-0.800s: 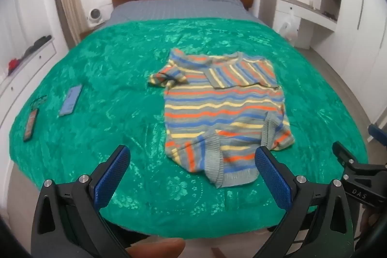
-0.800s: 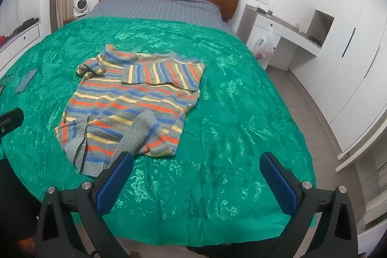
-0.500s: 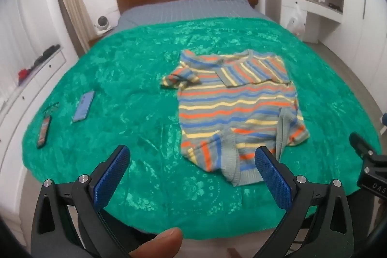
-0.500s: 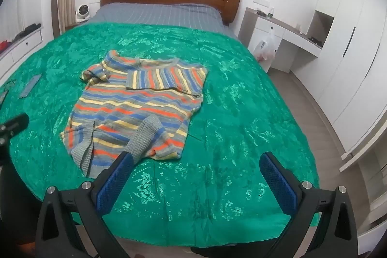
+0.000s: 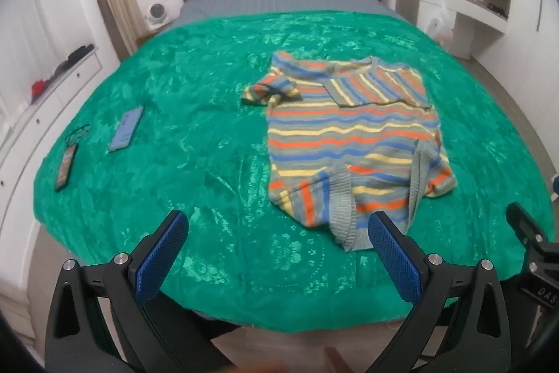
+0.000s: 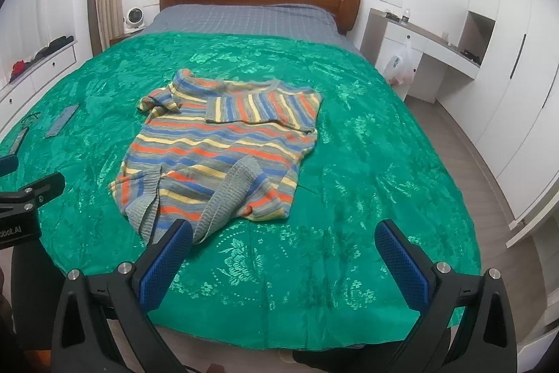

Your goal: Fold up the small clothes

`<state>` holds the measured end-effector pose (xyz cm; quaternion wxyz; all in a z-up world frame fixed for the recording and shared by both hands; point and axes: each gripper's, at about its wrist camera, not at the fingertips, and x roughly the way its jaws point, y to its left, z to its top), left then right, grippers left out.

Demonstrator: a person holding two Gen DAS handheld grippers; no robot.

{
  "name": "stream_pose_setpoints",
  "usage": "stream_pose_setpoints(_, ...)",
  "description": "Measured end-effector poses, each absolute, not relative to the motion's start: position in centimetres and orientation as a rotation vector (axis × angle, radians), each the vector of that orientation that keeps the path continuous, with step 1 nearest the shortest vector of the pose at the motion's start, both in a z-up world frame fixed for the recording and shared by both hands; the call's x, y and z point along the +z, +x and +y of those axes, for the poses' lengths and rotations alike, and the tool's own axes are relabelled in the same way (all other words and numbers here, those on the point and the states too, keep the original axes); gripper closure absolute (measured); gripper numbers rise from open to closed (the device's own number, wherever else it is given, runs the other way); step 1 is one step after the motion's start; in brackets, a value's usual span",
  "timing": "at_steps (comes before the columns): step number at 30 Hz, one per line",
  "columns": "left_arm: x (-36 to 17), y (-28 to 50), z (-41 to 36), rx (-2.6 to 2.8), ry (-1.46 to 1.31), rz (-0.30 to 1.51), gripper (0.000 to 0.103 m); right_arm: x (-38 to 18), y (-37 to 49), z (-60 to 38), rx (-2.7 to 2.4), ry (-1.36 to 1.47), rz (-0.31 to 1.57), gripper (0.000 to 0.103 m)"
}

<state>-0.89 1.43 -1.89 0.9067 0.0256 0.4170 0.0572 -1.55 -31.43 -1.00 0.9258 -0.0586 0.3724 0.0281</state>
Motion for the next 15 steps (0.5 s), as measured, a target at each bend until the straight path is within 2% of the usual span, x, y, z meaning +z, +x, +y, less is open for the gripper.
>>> stream_pose_setpoints(15, -2.39, -0.76, 2.15, 0.144, 0.041, 0.881, 0.000, -1.68, -1.80, -30.52, 0.076, -0.143, 0.776, 0.000)
